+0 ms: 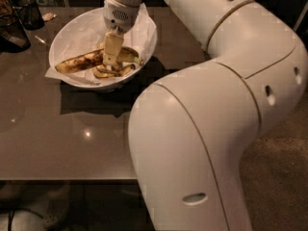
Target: Pick banana from white bowl
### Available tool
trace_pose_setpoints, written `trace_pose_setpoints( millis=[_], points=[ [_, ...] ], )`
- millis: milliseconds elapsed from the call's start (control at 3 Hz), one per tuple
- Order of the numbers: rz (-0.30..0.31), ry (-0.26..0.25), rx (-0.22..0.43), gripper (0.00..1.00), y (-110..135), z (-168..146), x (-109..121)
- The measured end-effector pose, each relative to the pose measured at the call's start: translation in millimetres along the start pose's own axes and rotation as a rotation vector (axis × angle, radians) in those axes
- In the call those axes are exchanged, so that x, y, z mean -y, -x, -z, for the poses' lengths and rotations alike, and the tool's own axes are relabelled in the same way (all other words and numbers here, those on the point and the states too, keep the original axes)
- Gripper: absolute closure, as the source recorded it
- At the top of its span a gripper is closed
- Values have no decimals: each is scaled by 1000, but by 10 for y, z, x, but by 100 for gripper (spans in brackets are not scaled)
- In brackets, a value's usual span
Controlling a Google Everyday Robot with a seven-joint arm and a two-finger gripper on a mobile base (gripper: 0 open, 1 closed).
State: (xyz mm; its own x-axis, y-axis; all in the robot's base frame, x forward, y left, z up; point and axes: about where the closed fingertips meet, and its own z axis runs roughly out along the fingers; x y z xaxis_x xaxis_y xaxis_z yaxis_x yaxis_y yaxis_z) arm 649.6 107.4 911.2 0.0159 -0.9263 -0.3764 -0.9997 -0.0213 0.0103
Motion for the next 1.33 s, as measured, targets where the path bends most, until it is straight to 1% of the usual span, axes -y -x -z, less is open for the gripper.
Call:
trace_pose_setpoints(
  millis=[333, 667, 1000, 1333],
  points=[
    [40, -56, 7, 100, 32, 293, -299],
    [40, -57, 7, 100, 32, 293, -299],
    [39, -85, 13, 100, 68, 376, -341],
    [48, -134, 8, 100, 190, 527, -533]
  ],
)
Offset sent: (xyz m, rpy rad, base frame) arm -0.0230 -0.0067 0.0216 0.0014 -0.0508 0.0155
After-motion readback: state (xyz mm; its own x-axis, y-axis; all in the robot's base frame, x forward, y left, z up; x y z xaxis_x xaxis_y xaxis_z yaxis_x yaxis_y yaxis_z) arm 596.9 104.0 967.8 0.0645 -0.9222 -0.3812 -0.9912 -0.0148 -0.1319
